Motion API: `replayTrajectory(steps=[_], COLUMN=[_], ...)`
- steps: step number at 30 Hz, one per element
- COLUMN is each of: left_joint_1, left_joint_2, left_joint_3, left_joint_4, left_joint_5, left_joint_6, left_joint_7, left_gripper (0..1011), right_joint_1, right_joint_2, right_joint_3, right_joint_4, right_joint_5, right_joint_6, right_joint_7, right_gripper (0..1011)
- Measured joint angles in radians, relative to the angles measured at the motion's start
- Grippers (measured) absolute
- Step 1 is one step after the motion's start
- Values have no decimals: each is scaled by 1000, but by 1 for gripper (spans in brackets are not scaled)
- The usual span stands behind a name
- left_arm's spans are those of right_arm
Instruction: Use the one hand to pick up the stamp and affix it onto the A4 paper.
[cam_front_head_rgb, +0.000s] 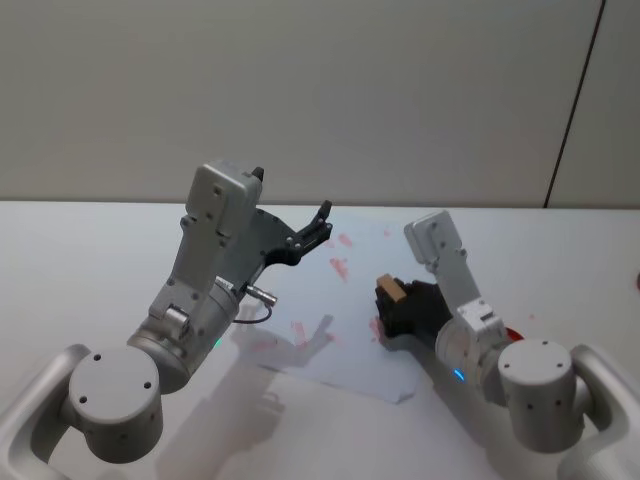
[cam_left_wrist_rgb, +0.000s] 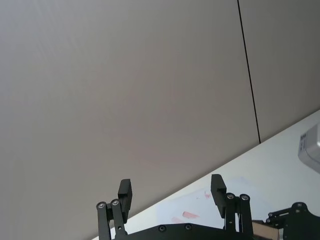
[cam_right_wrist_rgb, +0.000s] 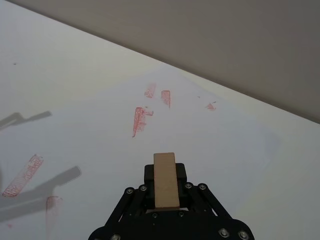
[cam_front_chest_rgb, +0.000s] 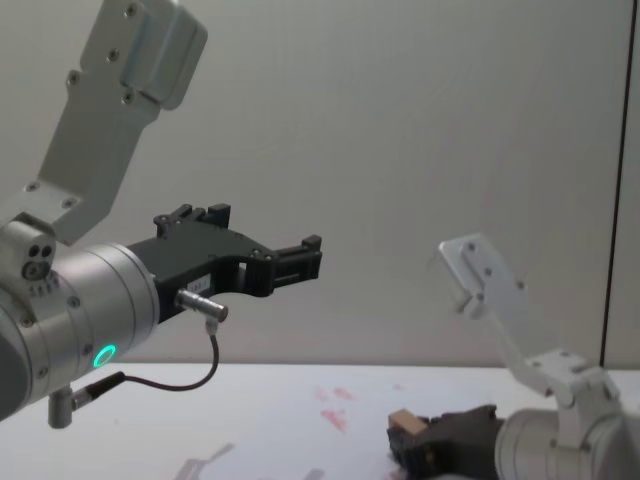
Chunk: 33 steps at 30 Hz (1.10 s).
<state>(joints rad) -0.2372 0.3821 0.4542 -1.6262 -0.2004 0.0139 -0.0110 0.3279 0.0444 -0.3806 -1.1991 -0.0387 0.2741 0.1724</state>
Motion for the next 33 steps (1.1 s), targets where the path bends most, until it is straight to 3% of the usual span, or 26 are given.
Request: replayTrajectory(steps=[9,17,22,26,33], left_joint_1=[0,0,0,0,0], left_joint_2=[0,0,0,0,0], left_joint_3=[0,0,0,0,0], left_joint_4=[0,0,0,0,0], left_joint_5=[0,0,0,0,0], left_joint_6=[0,0,0,0,0], left_joint_7=[0,0,0,0,0], left_gripper=[1003,1003,1002,1003,1003], right_joint_1=[15,-1,-38,-62,-149], right_joint_2=[4,31,68,90,165], right_joint_3=[31,67,96,108,139], right_joint_4=[-99,-224,-330,-376,-491], right_joint_5=[68,150,205,224,261], right_joint_6=[-8,32,82,109,170], right_joint_7=[-13,-22,-25,-25,-21], right_gripper=[221,221,221,221,220])
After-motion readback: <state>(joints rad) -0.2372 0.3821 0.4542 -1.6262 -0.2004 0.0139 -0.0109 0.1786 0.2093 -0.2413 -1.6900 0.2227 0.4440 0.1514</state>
